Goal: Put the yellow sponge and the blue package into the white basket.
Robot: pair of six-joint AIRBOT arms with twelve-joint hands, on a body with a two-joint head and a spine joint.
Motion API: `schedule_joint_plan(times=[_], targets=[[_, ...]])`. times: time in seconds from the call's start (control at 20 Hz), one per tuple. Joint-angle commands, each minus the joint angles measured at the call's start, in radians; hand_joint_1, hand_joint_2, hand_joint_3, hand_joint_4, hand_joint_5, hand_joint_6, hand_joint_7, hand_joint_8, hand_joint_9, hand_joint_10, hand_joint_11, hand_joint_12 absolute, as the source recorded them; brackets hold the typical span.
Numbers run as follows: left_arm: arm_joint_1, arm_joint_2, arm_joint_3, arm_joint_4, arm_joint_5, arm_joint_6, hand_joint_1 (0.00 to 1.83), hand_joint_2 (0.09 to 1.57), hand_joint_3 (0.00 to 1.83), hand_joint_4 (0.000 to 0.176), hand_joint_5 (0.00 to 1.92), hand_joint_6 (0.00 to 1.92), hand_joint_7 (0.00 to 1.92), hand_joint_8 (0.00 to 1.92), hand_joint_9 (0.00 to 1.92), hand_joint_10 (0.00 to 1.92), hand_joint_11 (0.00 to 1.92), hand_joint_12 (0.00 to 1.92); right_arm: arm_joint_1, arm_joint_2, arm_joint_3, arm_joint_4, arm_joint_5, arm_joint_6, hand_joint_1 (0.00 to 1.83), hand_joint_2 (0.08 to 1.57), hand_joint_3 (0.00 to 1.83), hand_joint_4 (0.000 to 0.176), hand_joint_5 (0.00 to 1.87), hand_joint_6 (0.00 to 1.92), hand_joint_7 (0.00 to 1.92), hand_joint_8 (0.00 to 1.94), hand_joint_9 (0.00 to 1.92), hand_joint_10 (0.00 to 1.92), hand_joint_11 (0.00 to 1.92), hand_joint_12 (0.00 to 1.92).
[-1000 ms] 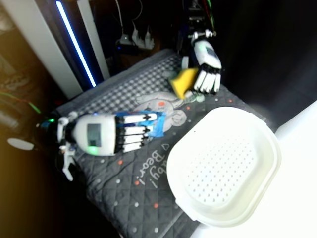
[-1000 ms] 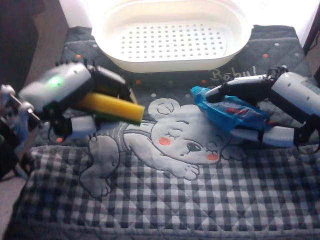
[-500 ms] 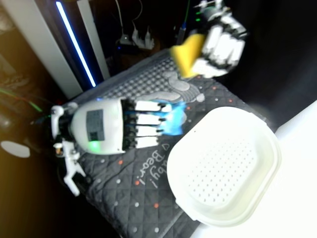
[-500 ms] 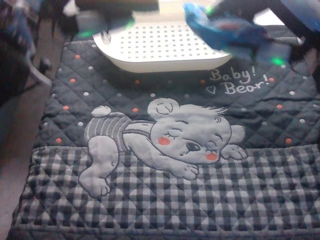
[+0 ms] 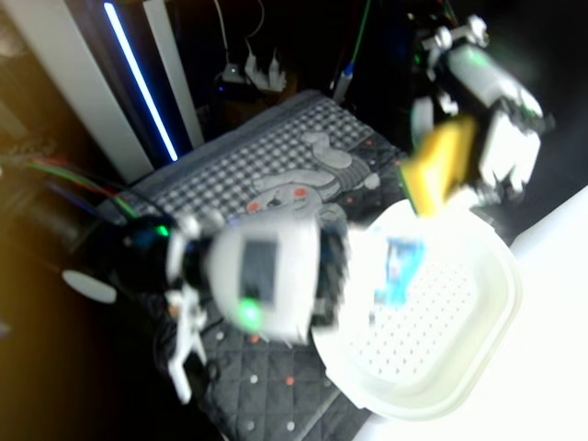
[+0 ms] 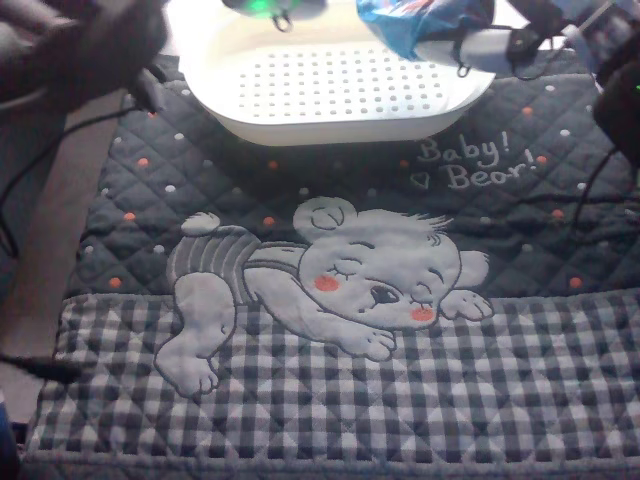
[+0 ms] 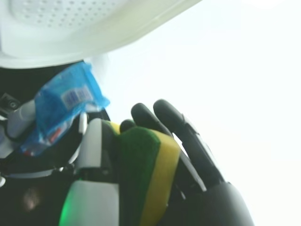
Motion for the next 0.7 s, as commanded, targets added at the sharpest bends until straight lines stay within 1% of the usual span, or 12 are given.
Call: schedule_joint_plan(times=[0.0,0.05,0.1,0.15,0.2,0.25,0.35,0.4,0.5,0.55,0.6,0.65], targets=[[-0.006,0.009,0.006,-0.001,-0.067,-0.003,1.12,1.10,0.00,0.000,0.82,0.28,1.00,0.28,1.17,0.01,0.81,0.87,0.011,0.009,0.006,-0.004,0.081,0.008,1.25,1.11,0.00,0.000,0.90,0.98,1.10,0.92,1.30,0.30,1.15,0.80],[0.001,0.013,-0.005,0.000,-0.078,-0.003,1.06,1.08,0.00,0.000,0.64,0.07,0.78,0.07,0.96,0.00,0.65,0.87,0.011,0.009,-0.006,-0.017,0.081,0.010,1.25,1.14,0.00,0.000,0.79,1.13,1.09,0.94,1.24,0.15,1.10,0.69],[0.008,0.023,-0.019,0.000,-0.091,-0.005,1.06,1.08,0.00,0.000,0.64,0.07,0.78,0.07,0.96,0.00,0.65,0.87,0.011,0.010,-0.023,-0.021,0.083,0.011,1.25,1.14,0.00,0.000,0.79,1.13,1.09,0.94,1.24,0.15,1.10,0.69],[0.027,0.043,-0.043,-0.009,-0.118,-0.006,0.86,0.99,0.00,0.163,0.09,0.00,0.15,0.00,0.28,0.00,0.17,0.71,0.010,0.018,-0.047,-0.027,0.096,0.011,0.64,0.97,0.00,0.163,0.05,0.08,0.09,0.06,0.12,0.01,0.08,0.26],[0.030,0.046,-0.046,-0.011,-0.121,-0.007,0.81,0.96,0.00,0.173,0.02,0.00,0.07,0.00,0.17,0.00,0.03,0.75,0.010,0.021,-0.053,-0.028,0.098,0.011,0.57,0.93,0.00,0.173,0.01,0.01,0.02,0.01,0.02,0.00,0.02,0.05],[0.042,0.058,-0.059,-0.021,-0.140,-0.007,0.77,0.96,0.00,0.175,0.00,0.00,0.01,0.00,0.09,0.00,0.01,0.60,0.010,0.040,-0.076,-0.034,0.113,0.011,0.53,0.90,0.00,0.175,0.00,0.00,0.00,0.00,0.00,0.00,0.00,0.01],[0.070,0.101,-0.116,-0.026,-0.205,-0.011,0.69,0.95,0.00,0.176,0.00,0.00,0.00,0.00,0.01,0.00,0.00,0.44,0.010,0.087,-0.134,-0.050,0.157,0.011,0.46,0.88,0.00,0.176,0.00,0.00,0.00,0.00,0.00,0.00,0.00,0.00],[0.088,0.132,-0.157,-0.026,-0.246,-0.011,0.67,0.94,0.00,0.176,0.00,0.00,0.00,0.00,0.00,0.00,0.00,0.36,0.010,0.126,-0.165,-0.050,0.189,0.011,0.42,0.88,0.00,0.176,0.00,0.00,0.00,0.00,0.00,0.00,0.00,0.00],[0.126,0.200,-0.243,-0.021,-0.341,-0.011,0.73,0.94,0.00,0.176,0.00,0.00,0.00,0.00,0.00,0.00,0.00,0.15,0.008,0.186,-0.233,-0.066,0.243,0.011,0.39,0.87,0.00,0.176,0.00,0.00,0.00,0.00,0.00,0.00,0.00,0.00],[0.157,0.248,-0.299,-0.019,-0.405,-0.011,0.68,0.97,0.00,0.176,0.00,0.00,0.00,0.00,0.00,0.00,0.00,0.21,-0.020,0.222,-0.275,-0.068,0.287,0.011,0.39,0.85,0.00,0.176,0.00,0.00,0.00,0.00,0.00,0.00,0.00,0.00],[0.191,0.287,-0.343,-0.014,-0.456,-0.011,0.66,0.99,0.00,0.176,0.00,0.00,0.00,0.00,0.00,0.00,0.00,0.29,-0.048,0.249,-0.304,-0.068,0.330,0.011,0.35,0.83,0.00,0.176,0.00,0.00,0.00,0.00,0.00,0.00,0.00,0.00],[0.224,0.321,-0.379,-0.011,-0.507,-0.011,0.65,0.99,0.00,0.176,0.00,0.00,0.00,0.00,0.00,0.00,0.00,0.30,-0.084,0.274,-0.331,-0.067,0.379,0.011,0.34,0.82,0.00,0.176,0.00,0.00,0.00,0.00,0.00,0.00,0.00,0.00]])
